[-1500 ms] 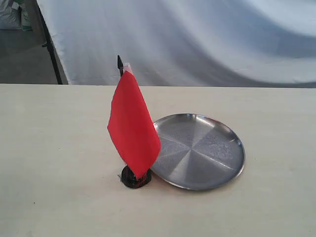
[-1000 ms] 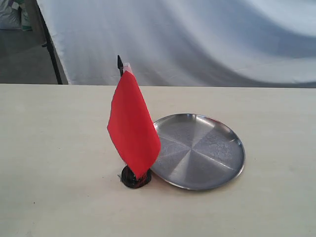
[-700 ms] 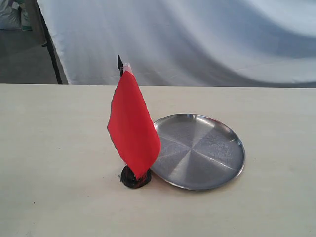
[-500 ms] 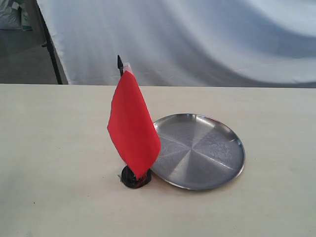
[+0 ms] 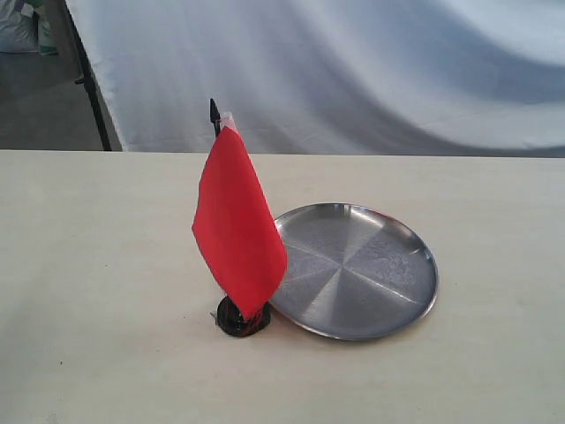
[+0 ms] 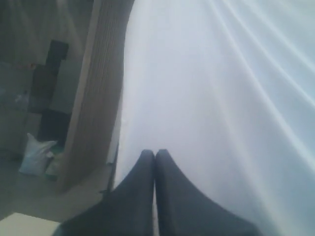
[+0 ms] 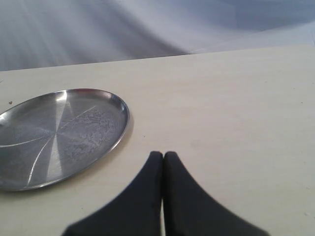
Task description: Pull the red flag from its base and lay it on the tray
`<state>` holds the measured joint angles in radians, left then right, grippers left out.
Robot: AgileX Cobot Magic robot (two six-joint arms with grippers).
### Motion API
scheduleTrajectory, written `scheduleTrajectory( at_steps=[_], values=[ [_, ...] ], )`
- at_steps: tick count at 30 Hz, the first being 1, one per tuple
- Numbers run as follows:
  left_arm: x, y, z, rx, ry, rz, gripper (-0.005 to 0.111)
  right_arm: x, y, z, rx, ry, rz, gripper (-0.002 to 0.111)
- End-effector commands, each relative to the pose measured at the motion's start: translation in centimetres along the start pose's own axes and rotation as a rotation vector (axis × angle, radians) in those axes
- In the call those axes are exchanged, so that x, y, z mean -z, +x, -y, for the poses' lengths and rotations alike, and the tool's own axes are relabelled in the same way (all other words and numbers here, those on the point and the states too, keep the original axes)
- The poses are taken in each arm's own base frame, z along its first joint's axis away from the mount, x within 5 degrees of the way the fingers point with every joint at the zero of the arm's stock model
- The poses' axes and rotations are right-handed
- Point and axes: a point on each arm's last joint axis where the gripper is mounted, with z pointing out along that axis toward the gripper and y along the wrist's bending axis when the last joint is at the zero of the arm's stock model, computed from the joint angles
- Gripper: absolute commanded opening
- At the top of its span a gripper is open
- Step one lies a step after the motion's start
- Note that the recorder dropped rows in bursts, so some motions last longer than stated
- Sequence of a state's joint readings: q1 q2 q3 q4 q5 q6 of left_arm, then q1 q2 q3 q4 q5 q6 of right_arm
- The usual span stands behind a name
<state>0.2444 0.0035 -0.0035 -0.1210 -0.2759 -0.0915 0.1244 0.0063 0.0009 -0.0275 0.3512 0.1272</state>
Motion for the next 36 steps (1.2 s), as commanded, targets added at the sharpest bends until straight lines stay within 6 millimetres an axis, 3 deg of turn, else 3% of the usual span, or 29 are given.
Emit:
scheduleTrajectory(
  at_steps=[1, 3, 11, 16, 18, 22, 29, 32, 36],
  values=[
    [0.0, -0.1, 0.0, 0.242, 0.000, 0.017, 0.000, 0.1, -0.1, 0.0, 0.008, 0.003, 0.012, 0.000],
    [0.0, 0.0, 0.0, 0.330, 0.000, 0.012, 0.000, 0.1, -0.1, 0.0, 0.008, 0.003, 0.012, 0.000],
    [0.0, -0.1, 0.0, 0.391, 0.002, 0.016, 0.000, 0.1, -0.1, 0.0, 0.008, 0.003, 0.012, 0.000],
    [0.1, -0.9, 0.1, 0.482, 0.040, 0.102, 0.000, 0.1, -0.1, 0.0, 0.008, 0.003, 0.012, 0.000],
    [0.1, -1.5, 0.6, 0.405, 0.095, 0.133, 0.000, 0.1, -0.1, 0.0, 0.008, 0.003, 0.012, 0.000],
    [-0.3, -4.8, 3.3, 0.078, 0.303, 0.078, 0.000, 0.1, -0.1, 0.0, 0.008, 0.003, 0.012, 0.000],
    [-5.4, -8.9, 7.0, 0.015, 0.544, -0.181, 0.000, 0.1, -0.1, 0.0, 0.008, 0.003, 0.012, 0.000],
    [-8.3, -8.1, 8.8, 0.002, 0.702, -0.410, 0.000, 0.1, -0.1, 0.0, 0.008, 0.003, 0.012, 0.000],
    [-11.3, -5.8, 9.8, 0.134, 0.790, -0.669, 0.000, 0.1, -0.1, 0.0, 0.008, 0.003, 0.012, 0.000]
  ],
)
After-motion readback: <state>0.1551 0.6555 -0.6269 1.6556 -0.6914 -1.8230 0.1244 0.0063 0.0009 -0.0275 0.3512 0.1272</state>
